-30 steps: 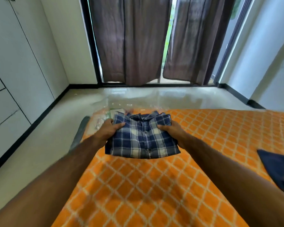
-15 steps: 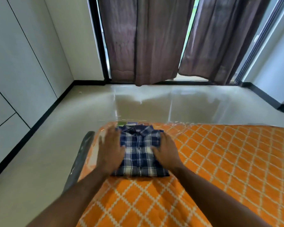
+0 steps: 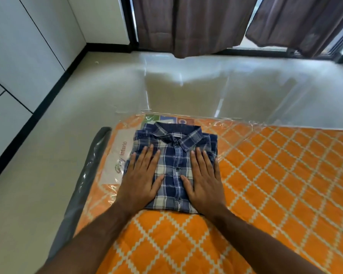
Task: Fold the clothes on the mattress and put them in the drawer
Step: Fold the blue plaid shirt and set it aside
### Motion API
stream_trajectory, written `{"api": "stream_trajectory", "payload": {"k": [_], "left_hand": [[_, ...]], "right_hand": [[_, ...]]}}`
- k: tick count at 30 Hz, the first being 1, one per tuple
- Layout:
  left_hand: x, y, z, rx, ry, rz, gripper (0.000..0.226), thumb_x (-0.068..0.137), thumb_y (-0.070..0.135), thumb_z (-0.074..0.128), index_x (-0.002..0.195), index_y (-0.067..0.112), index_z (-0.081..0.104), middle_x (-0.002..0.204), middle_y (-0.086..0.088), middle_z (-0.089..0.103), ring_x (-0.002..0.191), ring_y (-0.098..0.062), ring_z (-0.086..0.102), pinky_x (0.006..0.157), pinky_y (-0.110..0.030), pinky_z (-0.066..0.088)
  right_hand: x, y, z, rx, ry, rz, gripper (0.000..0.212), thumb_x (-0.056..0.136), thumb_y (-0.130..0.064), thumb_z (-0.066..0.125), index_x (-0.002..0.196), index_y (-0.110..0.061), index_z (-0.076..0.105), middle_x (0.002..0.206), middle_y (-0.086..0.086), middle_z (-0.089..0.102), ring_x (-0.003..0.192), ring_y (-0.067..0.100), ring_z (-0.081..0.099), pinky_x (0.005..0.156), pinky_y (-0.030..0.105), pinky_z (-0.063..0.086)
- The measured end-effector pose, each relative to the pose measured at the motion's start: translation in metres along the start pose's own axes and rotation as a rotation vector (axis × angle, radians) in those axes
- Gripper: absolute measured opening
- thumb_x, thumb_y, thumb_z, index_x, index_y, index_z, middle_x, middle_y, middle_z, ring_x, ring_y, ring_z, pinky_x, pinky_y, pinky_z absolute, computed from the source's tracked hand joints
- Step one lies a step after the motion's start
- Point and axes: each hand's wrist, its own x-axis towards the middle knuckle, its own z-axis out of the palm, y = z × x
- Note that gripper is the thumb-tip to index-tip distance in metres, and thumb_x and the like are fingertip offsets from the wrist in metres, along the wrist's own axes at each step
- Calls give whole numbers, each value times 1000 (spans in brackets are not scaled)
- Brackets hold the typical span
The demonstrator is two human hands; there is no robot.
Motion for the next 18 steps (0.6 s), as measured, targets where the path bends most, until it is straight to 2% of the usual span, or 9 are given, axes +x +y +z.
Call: {"api": "stream_trajectory", "payload": {"k": [6, 11, 14, 18], "left_hand": [[2, -1, 5, 29, -18, 0, 72, 103, 57, 20, 162, 20, 3, 169, -5, -1, 156, -19, -4, 126, -47, 6], [-5, 15, -15, 104, -159, -95, 78, 94, 60, -7, 160, 19, -9, 167, -7, -15, 154, -22, -15, 126, -46, -6], [-53, 48, -29, -33, -195, -165, 73, 97, 55, -4, 160, 18, -7, 167, -8, -14, 154, -22, -14, 125, -44, -6], [-170, 119, -15, -42, -135, -114, 71, 104, 56, 11, 161, 16, -4, 167, -6, -13, 154, -22, -15, 125, -49, -3]], "right_hand": [[2, 3, 7, 13, -22, 9, 76, 105, -63, 14, 163, -17, -1, 171, 2, -7, 157, 17, -12, 127, 52, 5], [-15, -1, -9, 90, -112, 62, 76, 102, -68, 6, 161, -25, -14, 168, -3, -24, 153, 13, -25, 127, 49, -3], [-96, 5, -25, 137, -168, 88, 76, 100, -71, 2, 159, -29, -20, 165, -4, -29, 152, 14, -29, 127, 47, -8], [-215, 38, -37, 52, -180, 59, 74, 101, -71, 5, 161, -32, -14, 167, -6, -23, 153, 12, -25, 125, 46, -8]]}}
